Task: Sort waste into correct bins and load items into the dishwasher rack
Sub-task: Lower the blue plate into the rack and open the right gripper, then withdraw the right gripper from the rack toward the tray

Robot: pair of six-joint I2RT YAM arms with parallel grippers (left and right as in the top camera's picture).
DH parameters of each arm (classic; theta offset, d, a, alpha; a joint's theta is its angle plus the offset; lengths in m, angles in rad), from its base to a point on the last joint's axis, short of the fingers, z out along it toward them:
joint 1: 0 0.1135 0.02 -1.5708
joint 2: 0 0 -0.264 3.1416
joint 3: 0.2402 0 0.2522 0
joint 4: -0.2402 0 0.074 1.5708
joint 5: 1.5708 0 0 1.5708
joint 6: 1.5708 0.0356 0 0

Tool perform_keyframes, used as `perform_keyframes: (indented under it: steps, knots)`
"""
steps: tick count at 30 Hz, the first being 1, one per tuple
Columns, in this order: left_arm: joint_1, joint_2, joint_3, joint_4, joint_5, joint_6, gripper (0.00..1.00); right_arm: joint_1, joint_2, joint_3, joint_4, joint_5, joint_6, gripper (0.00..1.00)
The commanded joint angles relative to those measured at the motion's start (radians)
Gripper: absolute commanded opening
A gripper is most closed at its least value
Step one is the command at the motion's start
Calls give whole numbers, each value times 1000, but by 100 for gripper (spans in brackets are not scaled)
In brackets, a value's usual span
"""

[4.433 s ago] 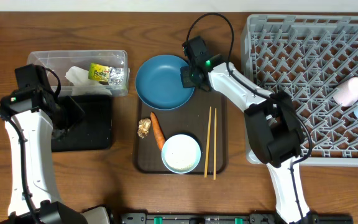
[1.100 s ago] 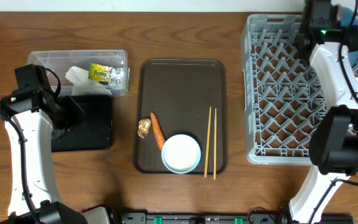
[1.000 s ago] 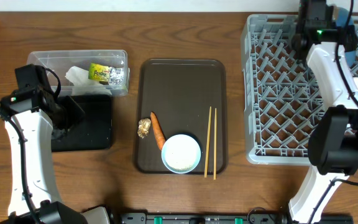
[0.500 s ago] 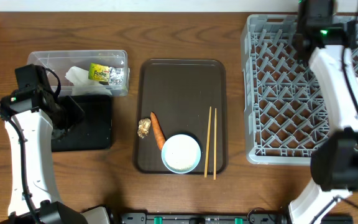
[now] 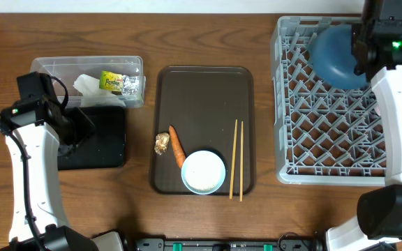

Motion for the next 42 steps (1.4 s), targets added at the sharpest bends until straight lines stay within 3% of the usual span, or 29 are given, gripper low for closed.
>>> perform_keyframes:
  steps: [1, 12, 17, 22, 34, 42]
  knots:
    - [3, 0, 6, -3, -2, -9, 48, -19, -7, 2, -15, -64, 35, 99]
    - [3, 0, 6, -3, -2, -9, 48, -18, -19, 2, -87, -449, 40, 99]
    - [3, 0, 6, -3, -2, -9, 48, 3, -22, 2, -119, -797, 0, 99]
    - [3, 0, 6, -3, -2, -9, 48, 73, -22, 2, -161, -1020, -4, 98]
    - [-23, 0, 6, -7, 19, 0, 48, 362, -19, -61, -259, -977, 61, 95]
    - [-291, 0, 6, -7, 28, 6, 48, 340, -21, -64, -285, -835, 155, 96]
